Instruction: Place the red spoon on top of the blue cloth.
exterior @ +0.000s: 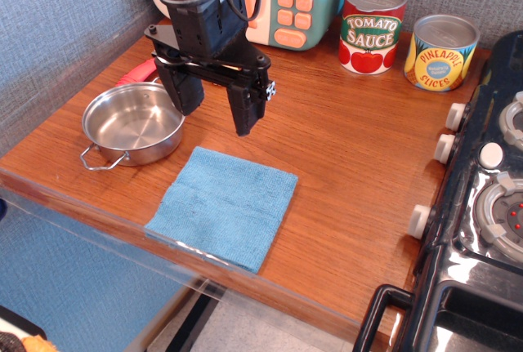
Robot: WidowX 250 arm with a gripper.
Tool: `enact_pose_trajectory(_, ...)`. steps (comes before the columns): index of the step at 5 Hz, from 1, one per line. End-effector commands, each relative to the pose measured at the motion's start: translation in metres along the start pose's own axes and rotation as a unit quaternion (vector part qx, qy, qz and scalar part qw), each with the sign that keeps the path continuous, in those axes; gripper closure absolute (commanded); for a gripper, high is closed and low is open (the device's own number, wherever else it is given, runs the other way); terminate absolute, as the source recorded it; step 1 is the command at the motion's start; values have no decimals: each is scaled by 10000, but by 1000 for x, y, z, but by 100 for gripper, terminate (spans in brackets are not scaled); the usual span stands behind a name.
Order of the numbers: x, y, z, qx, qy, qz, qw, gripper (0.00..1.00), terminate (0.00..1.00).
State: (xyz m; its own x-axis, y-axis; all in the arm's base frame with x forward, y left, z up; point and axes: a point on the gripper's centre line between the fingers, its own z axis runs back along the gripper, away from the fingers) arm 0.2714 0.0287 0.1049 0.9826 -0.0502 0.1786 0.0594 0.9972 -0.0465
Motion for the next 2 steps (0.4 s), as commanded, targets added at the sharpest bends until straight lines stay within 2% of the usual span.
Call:
enact_pose_trajectory(1, 0, 0, 0, 0, 0, 0, 10000, 0, 0)
enact_pose_trajectory(2, 17, 46, -1, 43, -9, 755, 9971, 0, 0)
